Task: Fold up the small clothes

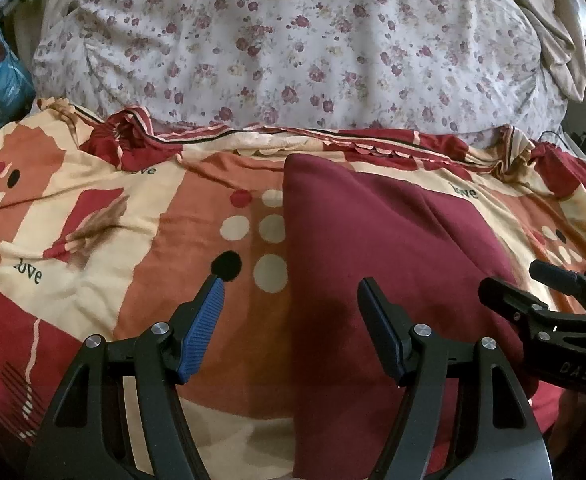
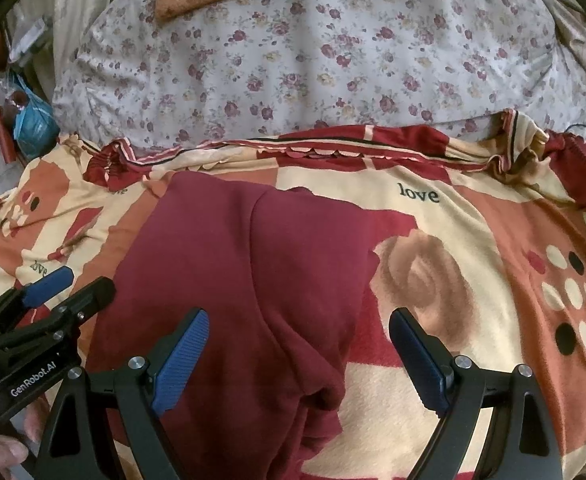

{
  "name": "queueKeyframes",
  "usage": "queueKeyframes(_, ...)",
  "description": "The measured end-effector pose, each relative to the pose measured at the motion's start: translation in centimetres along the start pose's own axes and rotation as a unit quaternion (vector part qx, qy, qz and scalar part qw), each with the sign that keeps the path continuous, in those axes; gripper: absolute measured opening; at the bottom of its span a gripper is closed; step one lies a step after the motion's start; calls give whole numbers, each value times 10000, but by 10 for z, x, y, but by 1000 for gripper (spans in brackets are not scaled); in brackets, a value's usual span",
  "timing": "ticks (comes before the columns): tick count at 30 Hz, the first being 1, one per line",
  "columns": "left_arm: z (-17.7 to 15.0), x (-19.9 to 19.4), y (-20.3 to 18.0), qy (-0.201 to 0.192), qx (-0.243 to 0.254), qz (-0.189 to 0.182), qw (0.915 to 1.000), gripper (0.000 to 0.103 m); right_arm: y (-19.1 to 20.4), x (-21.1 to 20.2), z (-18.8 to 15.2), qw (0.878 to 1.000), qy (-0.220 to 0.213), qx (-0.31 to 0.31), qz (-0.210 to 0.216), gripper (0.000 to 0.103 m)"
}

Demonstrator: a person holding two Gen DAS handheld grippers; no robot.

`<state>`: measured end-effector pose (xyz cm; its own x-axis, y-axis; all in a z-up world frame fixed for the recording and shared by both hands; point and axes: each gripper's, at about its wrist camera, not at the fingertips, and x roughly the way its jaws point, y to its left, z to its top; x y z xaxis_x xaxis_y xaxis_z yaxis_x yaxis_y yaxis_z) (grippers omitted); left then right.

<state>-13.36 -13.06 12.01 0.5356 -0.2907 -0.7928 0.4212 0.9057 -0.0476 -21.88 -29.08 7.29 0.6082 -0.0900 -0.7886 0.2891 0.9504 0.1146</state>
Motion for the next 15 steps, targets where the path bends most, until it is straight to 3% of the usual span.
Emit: queueKeyframes(15, 0, -2, 4, 1, 53, 83, 10000, 70, 5, -1, 2, 10000, 5, 8, 24, 90)
